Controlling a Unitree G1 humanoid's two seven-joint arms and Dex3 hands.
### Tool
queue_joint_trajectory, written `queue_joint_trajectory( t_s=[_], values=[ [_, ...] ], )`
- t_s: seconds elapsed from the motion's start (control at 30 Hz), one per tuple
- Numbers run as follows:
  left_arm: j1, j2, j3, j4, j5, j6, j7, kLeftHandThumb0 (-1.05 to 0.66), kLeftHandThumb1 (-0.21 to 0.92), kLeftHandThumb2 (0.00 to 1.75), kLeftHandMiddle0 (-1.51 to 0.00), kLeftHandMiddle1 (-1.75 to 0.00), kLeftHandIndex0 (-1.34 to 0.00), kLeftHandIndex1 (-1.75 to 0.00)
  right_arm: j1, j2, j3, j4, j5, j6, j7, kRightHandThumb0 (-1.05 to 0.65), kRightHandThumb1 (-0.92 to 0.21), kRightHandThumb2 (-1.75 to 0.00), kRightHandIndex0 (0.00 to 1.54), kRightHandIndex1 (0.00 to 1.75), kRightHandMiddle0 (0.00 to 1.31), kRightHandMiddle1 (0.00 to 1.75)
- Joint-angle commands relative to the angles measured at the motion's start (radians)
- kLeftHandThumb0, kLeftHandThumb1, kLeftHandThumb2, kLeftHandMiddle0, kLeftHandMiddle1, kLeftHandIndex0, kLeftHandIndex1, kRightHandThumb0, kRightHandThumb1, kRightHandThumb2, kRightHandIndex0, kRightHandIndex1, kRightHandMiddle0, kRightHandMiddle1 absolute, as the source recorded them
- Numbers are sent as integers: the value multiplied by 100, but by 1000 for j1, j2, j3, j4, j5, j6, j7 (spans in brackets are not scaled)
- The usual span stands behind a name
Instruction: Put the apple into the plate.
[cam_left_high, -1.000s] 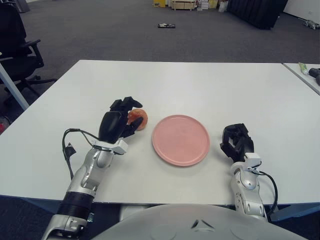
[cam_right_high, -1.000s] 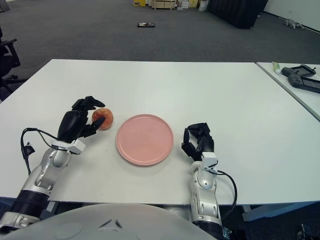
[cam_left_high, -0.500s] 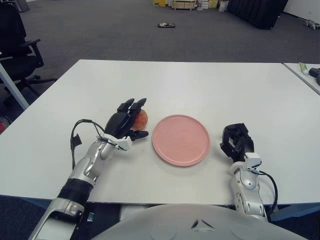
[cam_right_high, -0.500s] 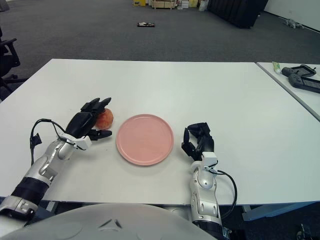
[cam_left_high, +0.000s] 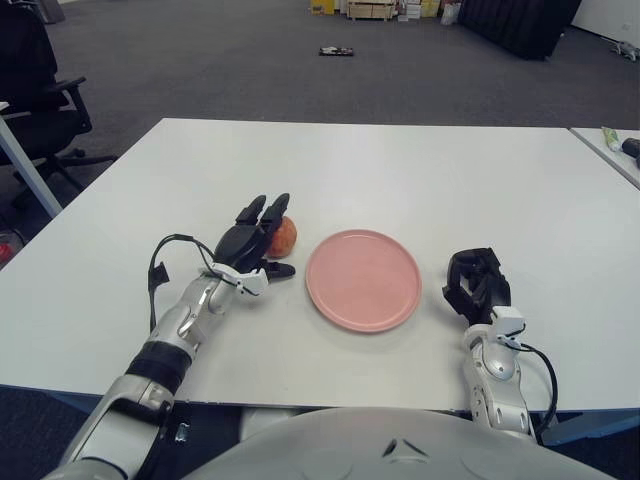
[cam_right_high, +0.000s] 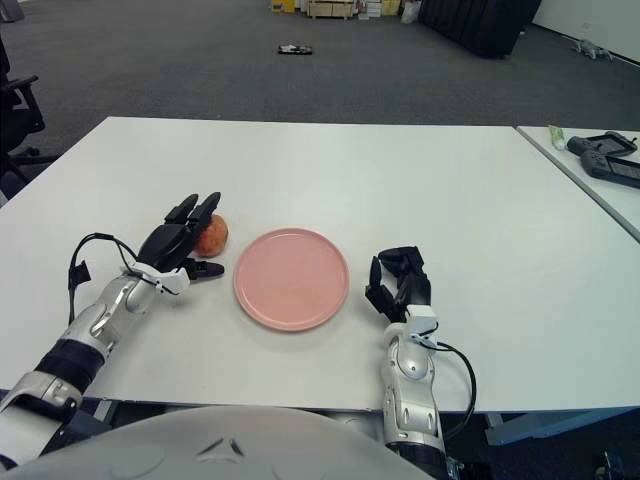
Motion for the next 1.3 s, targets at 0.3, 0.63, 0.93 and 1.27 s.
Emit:
queue_joint_trajectory(
  t_s=[0.3, 0.63, 0.93, 1.27],
  values=[
    [-72, -1, -86, 226, 5, 31, -9, -105, 87, 12, 0, 0, 0, 0, -1, 7, -9, -8, 15, -22, 5, -37, -72, -81, 52, 119, 31, 175],
    [-120, -10, -119, 347, -17, 22, -12, -105, 92, 16, 0, 0, 0, 0, 8, 9, -9, -19, 11, -20, 5, -38, -70, -83, 53, 120, 32, 175],
    [-144, -11, -151, 393, -33, 21, -23, -105, 92, 26, 0, 0, 0, 0, 8, 7, -11, -19, 16, -19, 11, -38, -69, -85, 53, 119, 33, 175],
    [-172, -12, -189, 432, -33, 2, -8, -98, 92, 35, -2, -1, -1, -16, 6, 6, -13, -15, 13, -14, 10, -37, -72, -81, 54, 120, 31, 175]
  ],
)
